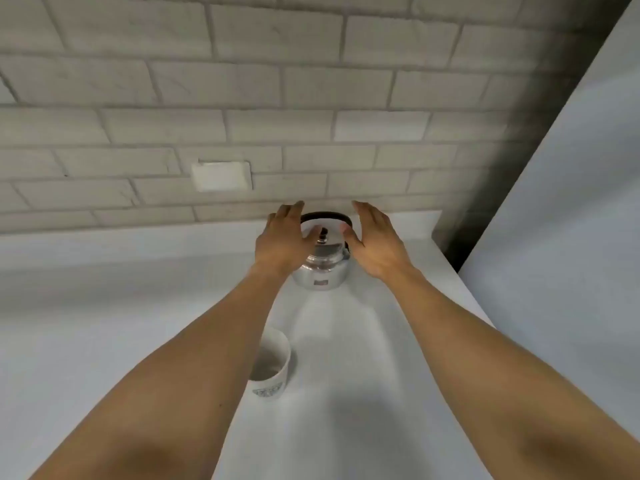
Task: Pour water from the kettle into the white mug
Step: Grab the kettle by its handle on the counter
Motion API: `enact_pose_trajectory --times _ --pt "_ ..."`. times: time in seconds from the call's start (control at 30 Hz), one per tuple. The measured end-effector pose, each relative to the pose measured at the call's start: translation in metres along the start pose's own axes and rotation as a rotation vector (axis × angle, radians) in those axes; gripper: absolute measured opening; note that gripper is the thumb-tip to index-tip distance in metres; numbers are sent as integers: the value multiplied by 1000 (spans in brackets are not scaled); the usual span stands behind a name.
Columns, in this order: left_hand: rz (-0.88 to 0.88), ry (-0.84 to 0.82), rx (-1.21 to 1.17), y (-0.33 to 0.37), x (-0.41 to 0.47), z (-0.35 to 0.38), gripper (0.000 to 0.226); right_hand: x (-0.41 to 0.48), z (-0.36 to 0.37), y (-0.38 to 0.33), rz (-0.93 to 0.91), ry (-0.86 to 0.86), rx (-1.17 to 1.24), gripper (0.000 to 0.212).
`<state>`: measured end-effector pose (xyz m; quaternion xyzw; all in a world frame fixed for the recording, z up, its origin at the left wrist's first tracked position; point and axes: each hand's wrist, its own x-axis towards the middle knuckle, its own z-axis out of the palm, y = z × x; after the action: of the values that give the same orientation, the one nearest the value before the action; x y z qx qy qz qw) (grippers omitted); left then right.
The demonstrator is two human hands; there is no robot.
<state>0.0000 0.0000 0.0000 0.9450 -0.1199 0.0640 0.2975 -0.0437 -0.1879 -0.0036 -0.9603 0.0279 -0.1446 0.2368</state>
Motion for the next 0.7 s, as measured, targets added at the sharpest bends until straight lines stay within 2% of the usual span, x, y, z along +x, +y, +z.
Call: enact_pose_trajectory --times 0.17,0.37,0.5,0.7 --pt "-53 -69 5 -3 25 26 65 37 21 21 -3 -180 45 69" --pt "-73 -40 7 -10 47 44 46 68 39 31 -107 -264 92 68" --pt "-40 34 0 -18 49 48 38 80 47 30 -187 -293 83 55" --pt "32 0 3 -17 44 36 32 86 42 28 -253 -296 222 32"
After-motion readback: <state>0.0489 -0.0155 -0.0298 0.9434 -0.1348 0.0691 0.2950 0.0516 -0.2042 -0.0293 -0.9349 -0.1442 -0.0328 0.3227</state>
